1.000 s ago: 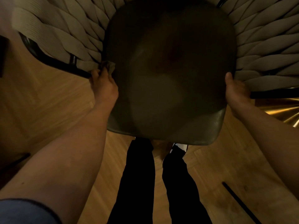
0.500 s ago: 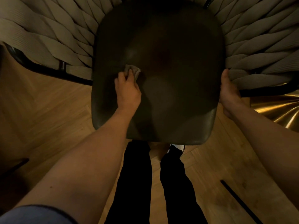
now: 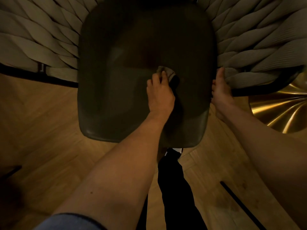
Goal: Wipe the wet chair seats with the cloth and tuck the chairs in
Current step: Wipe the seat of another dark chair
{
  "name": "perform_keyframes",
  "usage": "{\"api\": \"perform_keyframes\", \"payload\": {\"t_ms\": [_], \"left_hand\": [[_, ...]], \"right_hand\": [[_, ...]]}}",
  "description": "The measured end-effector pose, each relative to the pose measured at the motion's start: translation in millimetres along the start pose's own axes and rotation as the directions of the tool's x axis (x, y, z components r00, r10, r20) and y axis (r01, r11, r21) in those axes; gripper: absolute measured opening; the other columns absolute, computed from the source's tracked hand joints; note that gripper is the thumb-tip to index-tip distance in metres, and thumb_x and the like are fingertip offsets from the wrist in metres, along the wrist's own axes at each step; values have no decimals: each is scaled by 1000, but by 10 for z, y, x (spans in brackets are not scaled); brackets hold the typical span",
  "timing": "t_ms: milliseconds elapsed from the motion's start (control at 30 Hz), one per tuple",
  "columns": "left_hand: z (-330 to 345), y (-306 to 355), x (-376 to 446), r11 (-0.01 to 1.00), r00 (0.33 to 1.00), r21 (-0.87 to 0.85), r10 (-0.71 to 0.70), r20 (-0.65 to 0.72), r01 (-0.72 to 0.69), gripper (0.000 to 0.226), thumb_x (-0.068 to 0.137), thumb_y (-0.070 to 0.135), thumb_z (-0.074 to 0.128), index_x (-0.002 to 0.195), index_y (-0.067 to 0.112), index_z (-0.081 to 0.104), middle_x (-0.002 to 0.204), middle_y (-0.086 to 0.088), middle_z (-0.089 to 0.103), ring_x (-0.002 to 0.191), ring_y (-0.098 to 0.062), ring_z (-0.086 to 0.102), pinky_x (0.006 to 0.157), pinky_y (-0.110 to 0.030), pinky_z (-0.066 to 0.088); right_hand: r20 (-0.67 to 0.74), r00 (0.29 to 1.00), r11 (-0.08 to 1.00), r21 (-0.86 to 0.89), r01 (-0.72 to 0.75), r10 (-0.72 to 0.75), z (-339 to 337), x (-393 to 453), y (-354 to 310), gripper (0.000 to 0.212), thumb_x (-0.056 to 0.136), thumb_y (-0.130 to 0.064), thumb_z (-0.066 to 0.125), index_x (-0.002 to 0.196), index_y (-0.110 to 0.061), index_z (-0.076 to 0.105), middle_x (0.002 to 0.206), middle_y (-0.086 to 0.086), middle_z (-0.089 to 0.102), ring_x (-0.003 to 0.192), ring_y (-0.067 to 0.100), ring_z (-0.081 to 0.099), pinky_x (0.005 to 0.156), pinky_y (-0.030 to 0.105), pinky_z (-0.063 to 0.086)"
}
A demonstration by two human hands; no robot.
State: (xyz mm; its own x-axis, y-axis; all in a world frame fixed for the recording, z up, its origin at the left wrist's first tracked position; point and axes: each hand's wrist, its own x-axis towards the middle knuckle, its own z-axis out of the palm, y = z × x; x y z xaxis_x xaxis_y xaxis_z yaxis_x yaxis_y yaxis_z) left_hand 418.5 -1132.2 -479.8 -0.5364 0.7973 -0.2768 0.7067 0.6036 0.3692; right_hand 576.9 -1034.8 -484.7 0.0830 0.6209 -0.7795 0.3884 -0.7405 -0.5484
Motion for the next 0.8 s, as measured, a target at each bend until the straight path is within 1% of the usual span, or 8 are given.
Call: {"api": "perform_keyframes", "payload": {"t_ms": [233, 300, 400, 500, 567, 633, 733, 800], "left_hand": [[204, 399, -46, 995, 994, 23, 99, 44, -101, 55, 97, 25, 45, 149, 11, 34, 137, -14, 42, 110, -30, 44, 95, -36, 40], [272, 558, -80, 987, 986, 21, 155, 65, -157, 57, 95, 25, 47, 148, 10, 34, 136, -14, 43, 109, -30, 44, 93, -37, 40], [342, 742, -110, 979, 973, 0, 205, 102, -206, 61, 94, 28, 49, 149, 10, 31, 138, -12, 41, 111, -28, 41, 94, -35, 38], [382, 891, -103, 957, 944, 43, 275, 179, -287, 67, 94, 34, 52, 151, 13, 27, 144, -10, 35, 116, -28, 39, 95, -34, 38], [395, 970, -87, 921, 906, 90, 349, 240, -378, 68, 94, 37, 52, 152, 15, 25, 147, -9, 32, 118, -29, 39, 94, -35, 39], [374, 981, -70, 893, 877, 100, 402, 263, -439, 67, 94, 40, 51, 152, 19, 26, 148, -8, 31, 119, -29, 40, 96, -35, 41], [301, 866, -19, 839, 832, 129, 482, 275, -529, 62, 95, 36, 50, 151, 21, 28, 149, -7, 28, 119, -29, 39, 97, -36, 38], [243, 741, 23, 802, 814, 179, 519, 262, -569, 58, 96, 32, 47, 151, 20, 29, 148, -8, 29, 117, -29, 39, 97, -36, 36]], "right_hand": [[-23, 999, 998, 50, -40, 42, 0, -68, 7, 165, 18, -114, 31, 158, -27, 35, 158, 2, 45, 140, 25, 47, 116, 51, 39], [-20, 999, 997, 65, -44, 45, 9, -136, -44, 149, 37, -110, 31, 158, -24, 35, 157, 5, 46, 140, 27, 47, 116, 51, 39], [-3, 1000, 996, 84, -27, 28, 10, -187, -76, 114, 69, -92, 33, 158, -21, 36, 156, 7, 48, 140, 27, 49, 116, 49, 41], [-6, 1000, 997, 74, 3, -3, -17, -198, -69, 82, 94, -77, 33, 155, -23, 40, 152, 5, 51, 135, 24, 52, 114, 46, 43], [5, 1000, 998, 64, 20, -21, -39, -166, -32, 66, 102, -67, 29, 150, -25, 47, 145, 3, 55, 129, 21, 54, 112, 43, 44], [7, 1000, 999, 28, 30, -30, -25, -185, -5, 65, 102, -69, 27, 146, -28, 50, 144, 2, 56, 129, 21, 54, 110, 41, 44], [7, 999, 997, -54, 48, -47, -12, -227, 4, 91, 84, -89, 24, 148, -29, 49, 147, 3, 55, 130, 23, 55, 109, 45, 46], [8, 997, 992, -97, 82, -81, -10, -220, 15, 81, 92, -79, 28, 151, -26, 45, 150, 4, 52, 132, 23, 53, 111, 47, 44]]}}
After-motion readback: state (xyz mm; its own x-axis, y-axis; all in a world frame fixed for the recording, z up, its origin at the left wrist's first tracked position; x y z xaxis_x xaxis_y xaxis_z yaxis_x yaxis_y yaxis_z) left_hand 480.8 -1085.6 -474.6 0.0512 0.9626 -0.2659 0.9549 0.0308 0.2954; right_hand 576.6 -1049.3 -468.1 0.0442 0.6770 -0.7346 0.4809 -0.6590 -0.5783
